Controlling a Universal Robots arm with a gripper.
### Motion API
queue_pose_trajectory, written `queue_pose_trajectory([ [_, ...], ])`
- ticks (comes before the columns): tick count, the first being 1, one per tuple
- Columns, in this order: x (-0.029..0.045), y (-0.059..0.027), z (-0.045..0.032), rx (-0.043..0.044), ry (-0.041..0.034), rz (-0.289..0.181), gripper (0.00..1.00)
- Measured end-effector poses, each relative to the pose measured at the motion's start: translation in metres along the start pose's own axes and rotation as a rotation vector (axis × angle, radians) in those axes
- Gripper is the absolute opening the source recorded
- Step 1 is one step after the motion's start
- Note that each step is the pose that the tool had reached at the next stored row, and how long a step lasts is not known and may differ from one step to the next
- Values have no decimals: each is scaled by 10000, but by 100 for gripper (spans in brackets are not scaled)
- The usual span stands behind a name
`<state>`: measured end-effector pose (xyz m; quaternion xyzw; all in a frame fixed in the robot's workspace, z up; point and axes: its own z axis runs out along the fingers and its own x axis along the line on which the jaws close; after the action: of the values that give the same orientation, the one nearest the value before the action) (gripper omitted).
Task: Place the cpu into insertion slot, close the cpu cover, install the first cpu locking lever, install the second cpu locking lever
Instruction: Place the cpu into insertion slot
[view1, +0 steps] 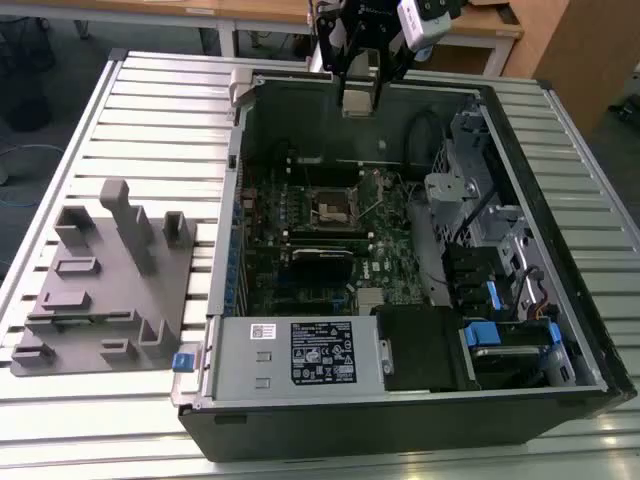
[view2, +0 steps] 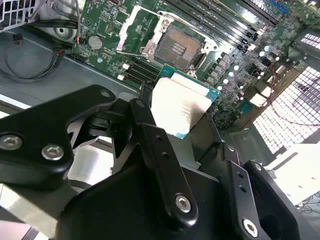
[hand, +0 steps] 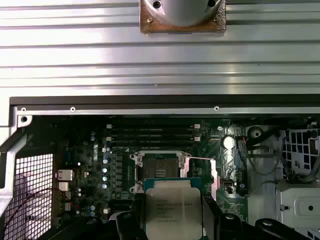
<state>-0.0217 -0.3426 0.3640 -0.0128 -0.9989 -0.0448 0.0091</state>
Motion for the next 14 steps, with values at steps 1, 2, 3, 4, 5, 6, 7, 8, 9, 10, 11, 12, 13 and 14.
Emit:
queue_pose_trajectory([
  [1,0,0,0,0,0,0,54],
  [2,0,0,0,0,0,0,54],
  [3,0,0,0,0,0,0,54],
  [4,0,0,0,0,0,0,54],
  [5,0,0,0,0,0,0,54],
  [6,0,0,0,0,-1,0,54],
  [7,0,0,0,0,0,0,54],
  [8,0,0,0,0,0,0,54],
  [9,0,0,0,0,0,0,54],
  [10,0,0,0,0,0,0,54],
  [11,0,0,0,0,0,0,54],
  [12,0,0,1,2,0,0,54],
  [13,0,0,2,2,1,0,54],
  [14,0,0,3,3,1,0,54],
])
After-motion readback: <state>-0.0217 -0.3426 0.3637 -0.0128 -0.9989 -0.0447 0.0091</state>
